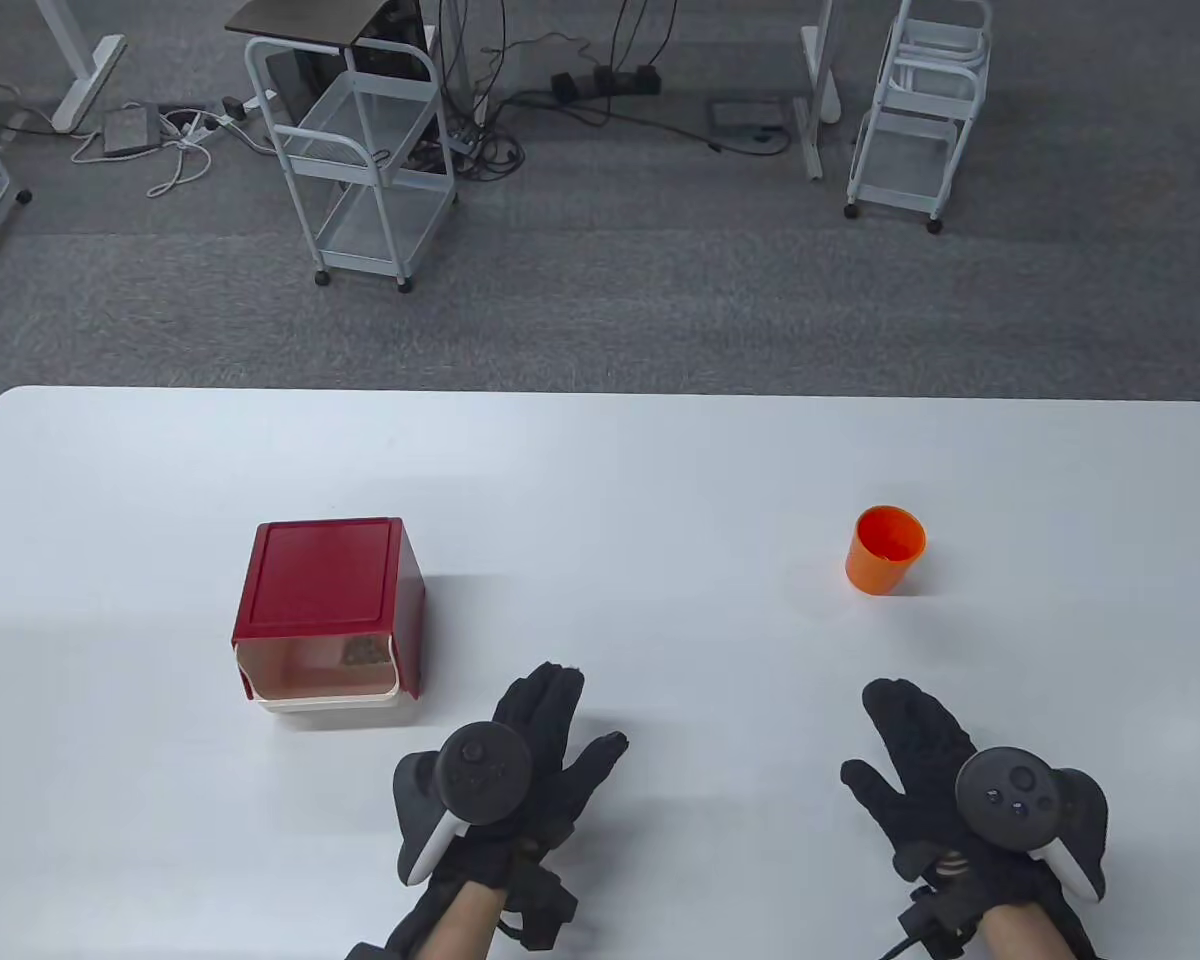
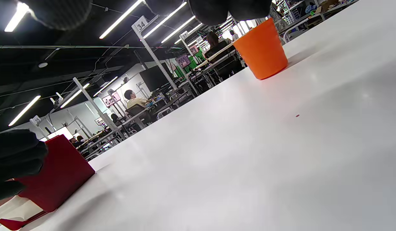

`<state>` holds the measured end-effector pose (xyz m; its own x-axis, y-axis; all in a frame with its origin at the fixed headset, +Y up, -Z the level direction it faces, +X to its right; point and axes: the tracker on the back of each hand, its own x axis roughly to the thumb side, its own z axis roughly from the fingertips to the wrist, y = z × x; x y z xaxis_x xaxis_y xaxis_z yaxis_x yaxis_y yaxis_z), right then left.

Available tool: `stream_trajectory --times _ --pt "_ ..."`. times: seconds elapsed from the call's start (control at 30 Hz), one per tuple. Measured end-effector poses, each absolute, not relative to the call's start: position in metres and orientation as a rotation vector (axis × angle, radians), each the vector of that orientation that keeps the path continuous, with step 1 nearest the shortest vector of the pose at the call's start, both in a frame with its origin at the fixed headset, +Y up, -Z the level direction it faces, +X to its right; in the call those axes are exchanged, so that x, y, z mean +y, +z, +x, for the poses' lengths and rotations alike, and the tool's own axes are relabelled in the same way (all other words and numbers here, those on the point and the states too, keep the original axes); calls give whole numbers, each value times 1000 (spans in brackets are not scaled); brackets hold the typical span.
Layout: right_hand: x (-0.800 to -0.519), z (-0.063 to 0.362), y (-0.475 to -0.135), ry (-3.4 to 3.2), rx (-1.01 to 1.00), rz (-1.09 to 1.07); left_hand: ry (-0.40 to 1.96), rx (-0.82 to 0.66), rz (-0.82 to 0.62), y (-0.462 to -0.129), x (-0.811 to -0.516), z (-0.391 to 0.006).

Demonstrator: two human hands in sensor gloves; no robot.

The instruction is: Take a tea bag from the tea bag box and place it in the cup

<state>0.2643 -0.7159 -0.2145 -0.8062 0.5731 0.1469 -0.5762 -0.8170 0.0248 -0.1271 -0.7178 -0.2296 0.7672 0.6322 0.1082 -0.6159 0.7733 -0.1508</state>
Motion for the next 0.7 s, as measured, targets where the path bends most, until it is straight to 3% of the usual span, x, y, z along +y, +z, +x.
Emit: stream_trajectory --times 0.37,0.7 --pt "-715 265 -213 2521 -38 196 655 -136 -58 -229 -715 -134" --pt "-712 268 -209 2525 -73 194 381 -29 85 -233 -699 -164"
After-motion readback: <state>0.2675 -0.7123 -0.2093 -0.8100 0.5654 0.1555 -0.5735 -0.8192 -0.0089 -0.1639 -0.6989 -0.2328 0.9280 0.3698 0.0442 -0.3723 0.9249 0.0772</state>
